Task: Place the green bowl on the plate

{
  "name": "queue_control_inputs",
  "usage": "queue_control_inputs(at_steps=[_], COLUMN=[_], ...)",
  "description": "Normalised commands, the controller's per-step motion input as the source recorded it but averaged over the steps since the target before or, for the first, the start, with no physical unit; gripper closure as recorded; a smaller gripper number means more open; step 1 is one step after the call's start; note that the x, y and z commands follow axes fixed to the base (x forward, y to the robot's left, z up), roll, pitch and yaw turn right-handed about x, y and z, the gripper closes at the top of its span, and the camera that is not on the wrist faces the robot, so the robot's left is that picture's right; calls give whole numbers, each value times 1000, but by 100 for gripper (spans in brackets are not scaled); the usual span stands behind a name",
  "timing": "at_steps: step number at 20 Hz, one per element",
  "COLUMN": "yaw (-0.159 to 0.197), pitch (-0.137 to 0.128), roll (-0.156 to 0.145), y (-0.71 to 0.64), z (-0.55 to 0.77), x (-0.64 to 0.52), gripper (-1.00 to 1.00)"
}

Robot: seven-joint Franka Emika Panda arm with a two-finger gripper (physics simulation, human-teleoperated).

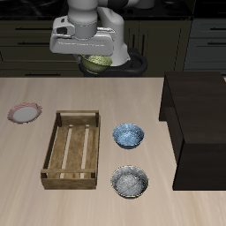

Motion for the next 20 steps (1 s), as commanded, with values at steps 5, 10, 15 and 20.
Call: queue_control_inputs(at_steps=[5,10,15,20], yaw=[-41,-17,-25,-11], pitch=[-15,-5,20,12], roll=[41,-61,-52,-19], y=[-474,-548,-601,-396], z=[24,-42,-102,-52], x=[-68,-57,-31,-95], gripper=[100,100,100,100])
